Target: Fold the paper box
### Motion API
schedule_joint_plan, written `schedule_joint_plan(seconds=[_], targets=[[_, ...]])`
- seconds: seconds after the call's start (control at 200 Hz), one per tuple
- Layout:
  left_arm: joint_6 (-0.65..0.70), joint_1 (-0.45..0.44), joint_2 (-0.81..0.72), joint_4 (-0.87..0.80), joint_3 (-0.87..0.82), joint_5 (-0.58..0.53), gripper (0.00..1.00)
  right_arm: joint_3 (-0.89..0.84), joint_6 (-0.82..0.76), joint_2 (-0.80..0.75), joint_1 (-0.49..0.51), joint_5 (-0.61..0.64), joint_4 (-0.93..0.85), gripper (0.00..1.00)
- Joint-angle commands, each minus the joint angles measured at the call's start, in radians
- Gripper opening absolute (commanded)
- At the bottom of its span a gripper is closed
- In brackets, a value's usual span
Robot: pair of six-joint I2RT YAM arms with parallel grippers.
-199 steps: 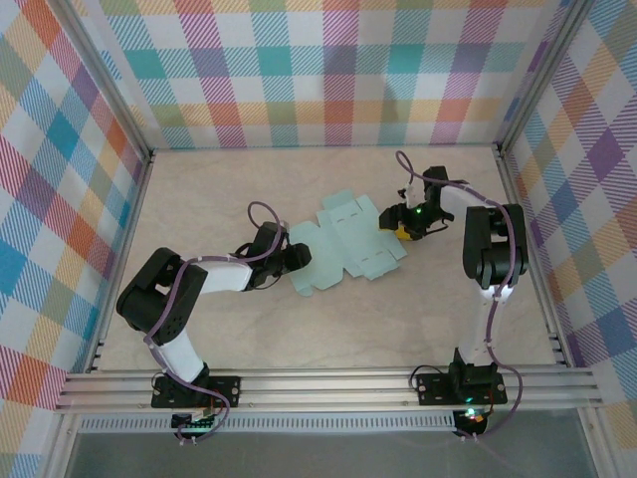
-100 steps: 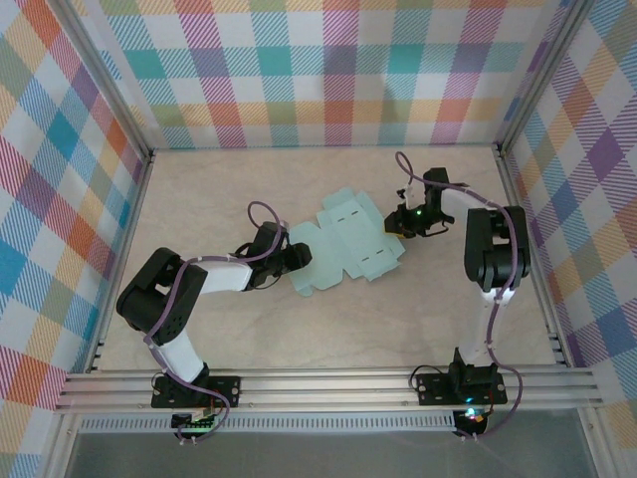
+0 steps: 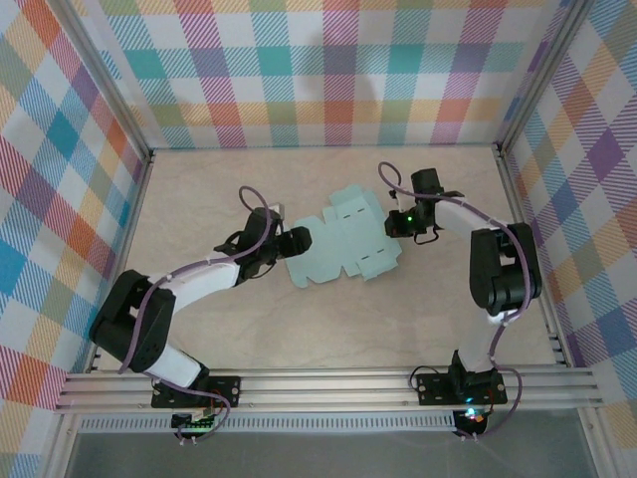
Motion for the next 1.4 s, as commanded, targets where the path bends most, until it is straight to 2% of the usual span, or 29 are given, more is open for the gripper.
schedule_joint_plan(seconds=[0.0, 0.06, 0.14, 0.255, 0.435, 0.665, 0.825, 0.9, 1.055, 1.185, 1.285, 1.4], targets=[[0.04, -0.007, -0.03, -0.063, 0.034, -0.027, 0.83, -0.029, -0.031, -0.058, 0.006, -0.04, 0.069, 0.0], [0.061, -0.005, -0.029, -0.059, 0.05, -0.008, 0.93, -0.036, -0.028, -0.074, 0.005, -0.09, 0.083, 0.0], [0.078, -0.005, -0.015, -0.038, 0.075, 0.023, 1.0, -0.035, -0.02, -0.09, 0.005, -0.161, 0.091, 0.0], [0.078, -0.003, 0.038, -0.014, 0.13, 0.083, 1.0, -0.016, -0.002, -0.098, 0.005, -0.276, 0.081, 0.0], [0.069, 0.017, 0.075, 0.016, 0.193, 0.11, 1.0, 0.038, -0.038, -0.088, 0.005, -0.405, 0.007, 0.0], [0.139, 0.1, 0.085, 0.035, 0.23, 0.218, 1.0, 0.098, -0.106, -0.044, 0.006, -0.447, -0.071, 0.0], [0.102, 0.118, 0.119, 0.042, 0.234, 0.239, 1.0, 0.104, 0.02, -0.016, 0.006, -0.397, -0.012, 0.0], [0.085, 0.118, 0.126, 0.037, 0.22, 0.217, 1.0, 0.11, 0.053, 0.003, 0.023, -0.323, -0.013, 0.0], [0.085, 0.119, 0.082, 0.009, 0.166, 0.141, 1.0, 0.083, 0.01, 0.011, 0.097, 0.058, -0.016, 0.0], [0.092, 0.125, 0.044, -0.02, 0.131, 0.11, 1.0, 0.053, -0.023, 0.006, 0.149, 0.285, 0.014, 0.0], [0.078, 0.134, 0.025, -0.023, 0.101, 0.095, 1.0, 0.021, -0.076, 0.003, 0.201, 0.432, 0.059, 0.0], [0.032, 0.15, 0.008, -0.017, 0.069, 0.073, 1.0, -0.017, -0.211, 0.012, 0.266, 0.65, 0.137, 0.0]])
